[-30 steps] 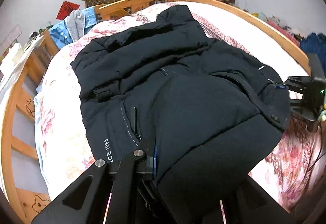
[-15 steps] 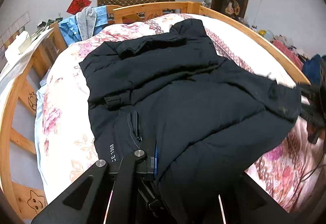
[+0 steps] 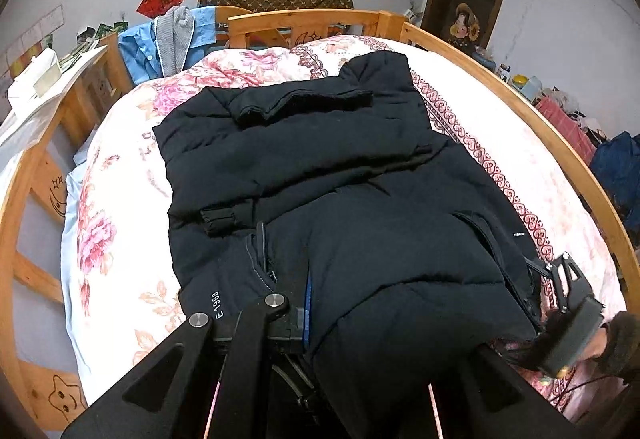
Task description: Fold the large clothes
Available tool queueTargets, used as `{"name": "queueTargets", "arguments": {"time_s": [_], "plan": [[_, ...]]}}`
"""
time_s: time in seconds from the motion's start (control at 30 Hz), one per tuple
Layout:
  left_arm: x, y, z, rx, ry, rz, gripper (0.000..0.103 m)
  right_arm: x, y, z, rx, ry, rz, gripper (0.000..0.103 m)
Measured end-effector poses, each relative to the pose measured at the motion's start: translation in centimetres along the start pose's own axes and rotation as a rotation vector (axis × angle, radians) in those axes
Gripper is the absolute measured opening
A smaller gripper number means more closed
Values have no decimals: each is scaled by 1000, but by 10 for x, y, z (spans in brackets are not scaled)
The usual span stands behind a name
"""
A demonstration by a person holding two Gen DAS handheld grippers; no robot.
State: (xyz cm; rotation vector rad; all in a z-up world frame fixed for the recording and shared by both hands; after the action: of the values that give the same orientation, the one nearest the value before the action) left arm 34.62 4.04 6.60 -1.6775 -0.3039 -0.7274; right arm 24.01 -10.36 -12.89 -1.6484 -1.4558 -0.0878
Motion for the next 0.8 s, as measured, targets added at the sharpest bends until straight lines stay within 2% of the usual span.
{"name": "queueTargets", "arguments": {"time_s": [0.07,0.2,0.27,0.47,0.5,0.53,0.57,0.63,0.67,0.8], "plan": [[-2,-1,2,4,1,1,8,0,1,6,-43,-34,-15,75],[-3,-4,9,1,-15,-4,7,-7,-25,11,47,-8,-75,76],[-2,-5,12,-1,-26,-8,7,-12,-35,16,33,-24,-96,79],[-2,-5,12,-4,-37,-11,7,-21,-12,12,-80,15,-13,78],[-2,-6,10,1,-33,-11,8,-22,-13,11,-90,22,-18,73],[-4,-7,9,5,-30,-14,8,-21,-18,7,-99,38,-37,57],[-5,-7,9,6,-30,-15,8,-20,-23,5,-108,46,-54,50],[-13,-10,10,8,-30,-25,8,-19,-35,-3,-135,62,-86,17],[-19,-13,10,15,-20,-35,8,-18,-40,-9,-142,83,-94,12],[-49,-18,4,32,35,-53,8,-17,-66,-38,-147,200,-129,8]]}}
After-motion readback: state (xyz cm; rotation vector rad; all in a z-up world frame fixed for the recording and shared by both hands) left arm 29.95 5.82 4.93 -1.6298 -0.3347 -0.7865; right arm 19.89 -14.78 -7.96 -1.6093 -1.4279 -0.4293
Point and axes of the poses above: each gripper's, at about its wrist camera, not at the fingertips, and y roughly the way its jaws point, z to its left, x to its top, the point moved 1 cm from there along y, roughly the way its jaws point, and after that the axes turned 2 degrees about -z, right-handed, at the moved point
